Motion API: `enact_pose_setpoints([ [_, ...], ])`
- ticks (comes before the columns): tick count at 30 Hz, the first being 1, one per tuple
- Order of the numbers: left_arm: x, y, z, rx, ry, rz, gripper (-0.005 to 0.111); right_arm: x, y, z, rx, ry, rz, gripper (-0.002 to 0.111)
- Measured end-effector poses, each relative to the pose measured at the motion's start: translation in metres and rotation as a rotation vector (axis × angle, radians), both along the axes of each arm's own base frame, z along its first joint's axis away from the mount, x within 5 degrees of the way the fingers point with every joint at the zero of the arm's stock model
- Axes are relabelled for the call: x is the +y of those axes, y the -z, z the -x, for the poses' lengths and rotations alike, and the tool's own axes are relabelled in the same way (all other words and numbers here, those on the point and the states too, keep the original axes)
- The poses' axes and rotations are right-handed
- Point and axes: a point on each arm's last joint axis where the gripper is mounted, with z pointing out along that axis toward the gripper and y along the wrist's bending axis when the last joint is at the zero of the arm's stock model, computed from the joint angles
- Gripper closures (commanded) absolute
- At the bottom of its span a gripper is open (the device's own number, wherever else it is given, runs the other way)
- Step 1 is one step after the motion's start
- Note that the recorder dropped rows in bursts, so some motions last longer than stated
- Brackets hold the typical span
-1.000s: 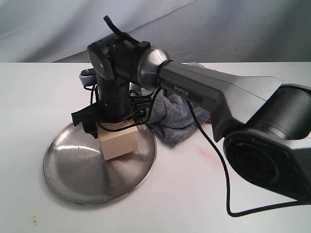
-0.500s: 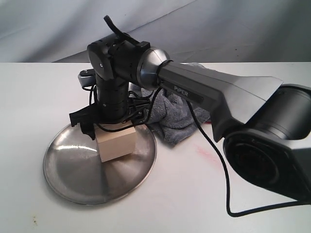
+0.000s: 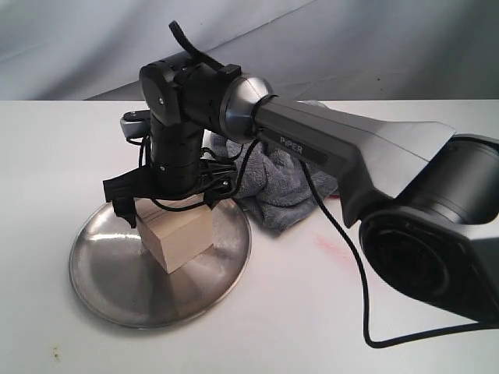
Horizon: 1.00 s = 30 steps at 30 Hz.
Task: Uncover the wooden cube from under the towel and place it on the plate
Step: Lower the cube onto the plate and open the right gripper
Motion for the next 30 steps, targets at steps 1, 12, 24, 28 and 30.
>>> enact_pose_setpoints([
  [1, 0.0, 0.0, 0.0, 0.0, 0.0, 0.0, 0.107, 0.0, 0.0, 0.0, 0.0, 0.0, 0.0, 0.003],
  [12, 0.0, 0.0, 0.0, 0.0, 0.0, 0.0, 0.107, -0.001, -0.008, 0.004, 0.027, -0.001, -0.008, 0.003],
  [24, 0.0, 0.0, 0.0, 0.0, 0.0, 0.0, 0.107, -0.018, -0.074, 0.014, -0.074, -0.106, -0.07, 0.031],
  [28, 0.0, 0.0, 0.0, 0.0, 0.0, 0.0, 0.107, -0.031, -0.072, 0.021, -0.092, -0.12, 0.003, 0.053],
  [30, 0.0, 0.0, 0.0, 0.0, 0.0, 0.0, 0.107, -0.039, -0.066, 0.025, -0.088, -0.13, 0.05, 0.065],
])
